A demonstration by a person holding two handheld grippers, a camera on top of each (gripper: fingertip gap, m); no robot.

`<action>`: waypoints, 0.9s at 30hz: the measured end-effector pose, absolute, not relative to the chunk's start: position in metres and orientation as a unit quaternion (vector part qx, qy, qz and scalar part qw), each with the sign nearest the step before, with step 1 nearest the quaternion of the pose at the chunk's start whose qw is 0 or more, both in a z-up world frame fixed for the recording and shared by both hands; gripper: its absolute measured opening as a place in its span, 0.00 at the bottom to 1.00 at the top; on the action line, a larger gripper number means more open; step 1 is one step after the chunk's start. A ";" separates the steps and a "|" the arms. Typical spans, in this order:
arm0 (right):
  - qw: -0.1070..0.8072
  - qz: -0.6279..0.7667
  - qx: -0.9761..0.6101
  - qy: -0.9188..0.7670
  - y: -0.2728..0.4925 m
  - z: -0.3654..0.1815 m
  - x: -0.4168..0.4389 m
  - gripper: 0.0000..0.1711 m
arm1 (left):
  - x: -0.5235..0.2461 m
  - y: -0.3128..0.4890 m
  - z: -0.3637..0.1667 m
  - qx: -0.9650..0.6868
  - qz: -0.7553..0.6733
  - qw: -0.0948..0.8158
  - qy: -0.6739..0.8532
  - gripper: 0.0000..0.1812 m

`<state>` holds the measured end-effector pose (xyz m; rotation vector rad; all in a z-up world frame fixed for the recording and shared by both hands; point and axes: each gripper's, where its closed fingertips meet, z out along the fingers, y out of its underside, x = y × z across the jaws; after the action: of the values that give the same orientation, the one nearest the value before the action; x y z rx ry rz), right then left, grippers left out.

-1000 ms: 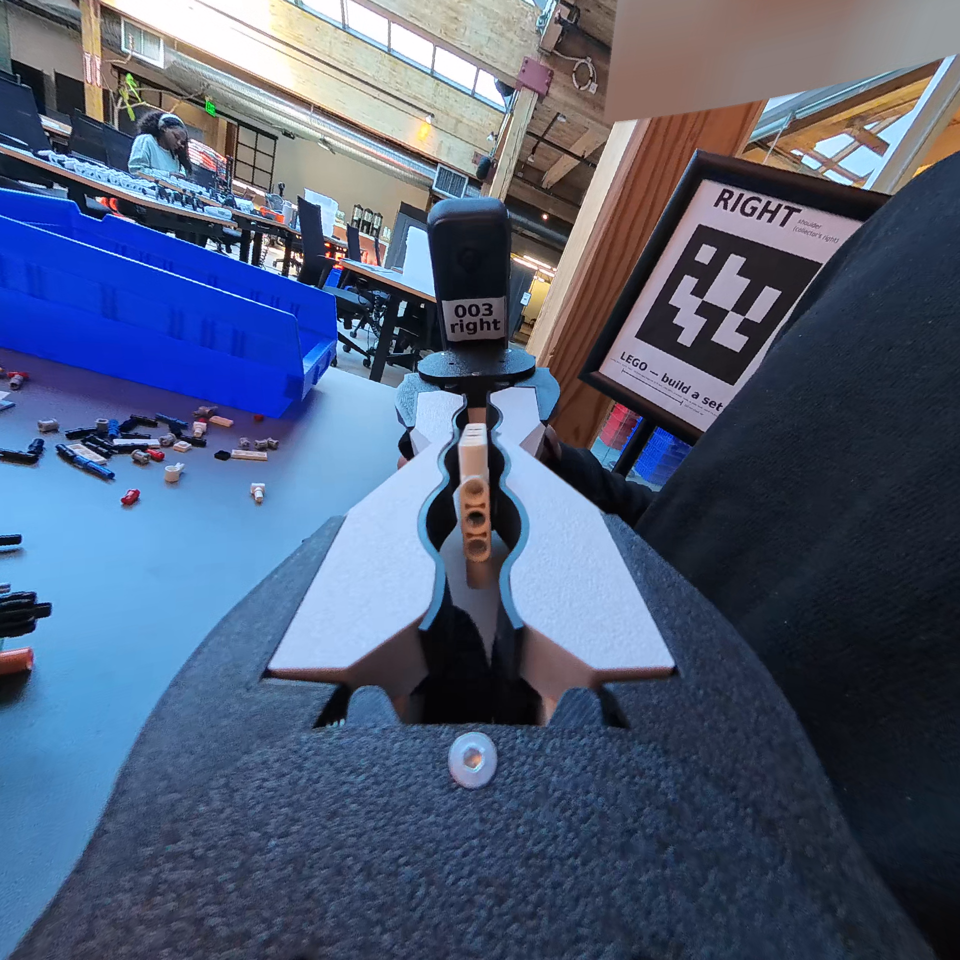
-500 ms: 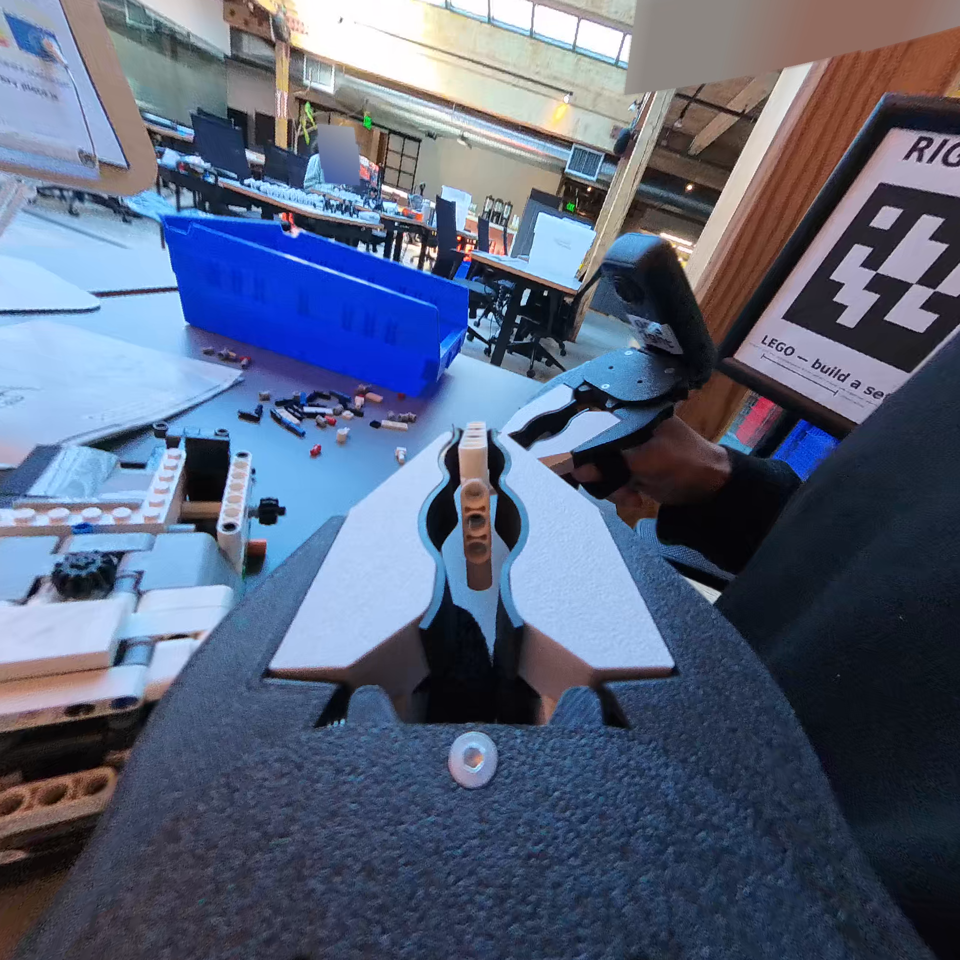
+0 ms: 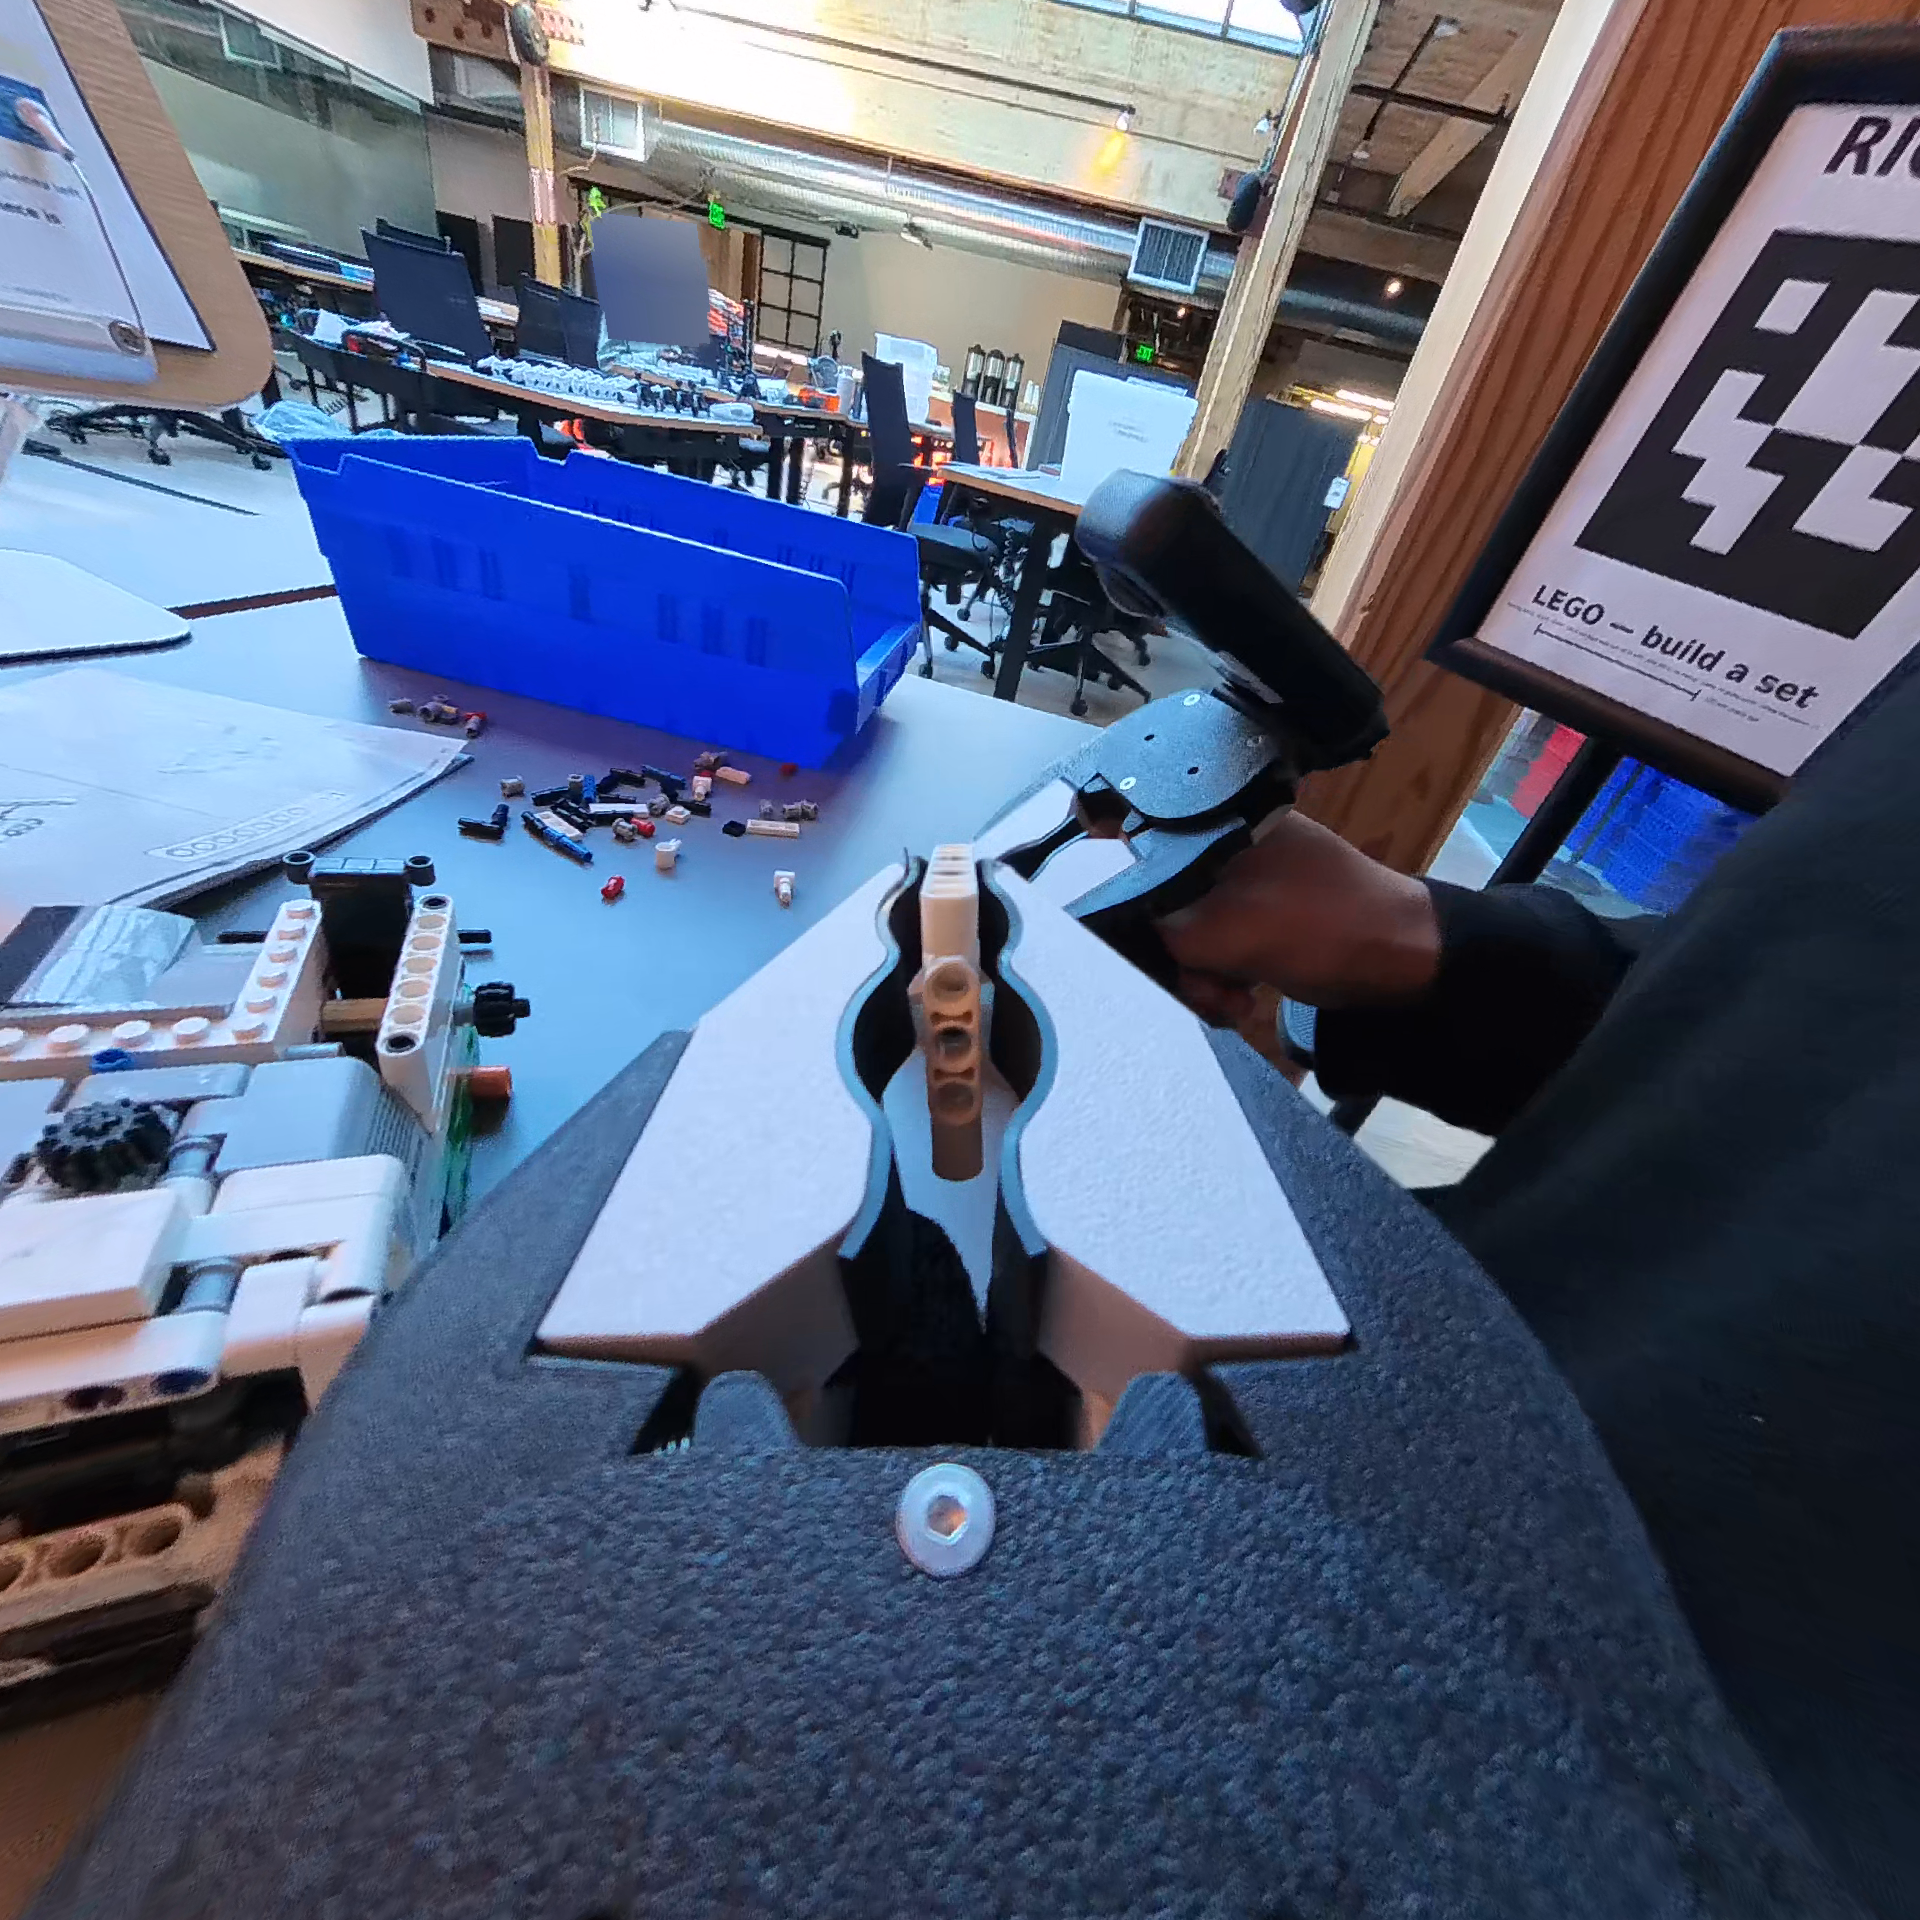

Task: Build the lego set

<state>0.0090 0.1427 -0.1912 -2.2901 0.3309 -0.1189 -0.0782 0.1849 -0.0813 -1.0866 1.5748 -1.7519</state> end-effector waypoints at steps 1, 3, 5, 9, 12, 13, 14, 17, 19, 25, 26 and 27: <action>0.399 -0.050 -0.907 0.121 0.145 -0.191 0.009 0.03 | -0.078 0.185 -0.083 -0.404 -0.645 0.276 0.587 0.03; 0.393 -0.051 -0.913 0.100 0.146 -0.192 0.007 0.02 | -0.078 0.185 -0.084 -0.404 -0.638 0.283 0.591 0.03; 0.363 -0.039 -0.929 0.062 0.140 -0.189 0.005 0.02 | -0.078 0.185 -0.084 -0.404 -0.636 0.288 0.591 0.03; 0.235 -0.054 -0.969 -0.050 0.104 -0.155 0.033 0.02 | -0.078 0.187 -0.084 -0.408 -0.629 0.301 0.590 0.04; 0.040 -0.076 -0.991 -0.101 0.063 -0.147 0.069 0.02 | -0.079 0.186 -0.085 -0.405 -0.620 0.313 0.594 0.04; -0.016 -0.073 -0.989 -0.125 0.053 -0.149 0.077 0.02 | -0.079 0.186 -0.085 -0.404 -0.617 0.317 0.596 0.04; -0.078 -0.062 -0.986 -0.132 0.042 -0.155 0.084 0.02 | -0.079 0.185 -0.086 -0.403 -0.614 0.320 0.598 0.04; -0.202 -0.064 -0.964 -0.158 0.021 -0.166 0.104 0.02 | -0.079 0.185 -0.087 -0.401 -0.606 0.329 0.603 0.04; -0.244 -0.071 -0.950 -0.181 0.017 -0.169 0.107 0.02 | -0.079 0.185 -0.087 -0.400 -0.600 0.337 0.606 0.04; -0.312 -0.087 -0.915 -0.242 0.014 -0.177 0.108 0.02 | -0.080 0.185 -0.089 -0.399 -0.594 0.341 0.610 0.04; -0.312 -0.089 -0.911 -0.255 0.016 -0.179 0.108 0.02 | -0.080 0.184 -0.089 -0.397 -0.594 0.341 0.611 0.04; -0.313 -0.085 -0.908 -0.265 0.016 -0.181 0.106 0.02 | -0.080 0.183 -0.089 -0.395 -0.594 0.341 0.613 0.04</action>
<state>0.1063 0.0157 -0.1809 -3.6124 -1.0544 -0.3380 -0.0802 0.1834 -0.0887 -1.0268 1.5934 -1.5444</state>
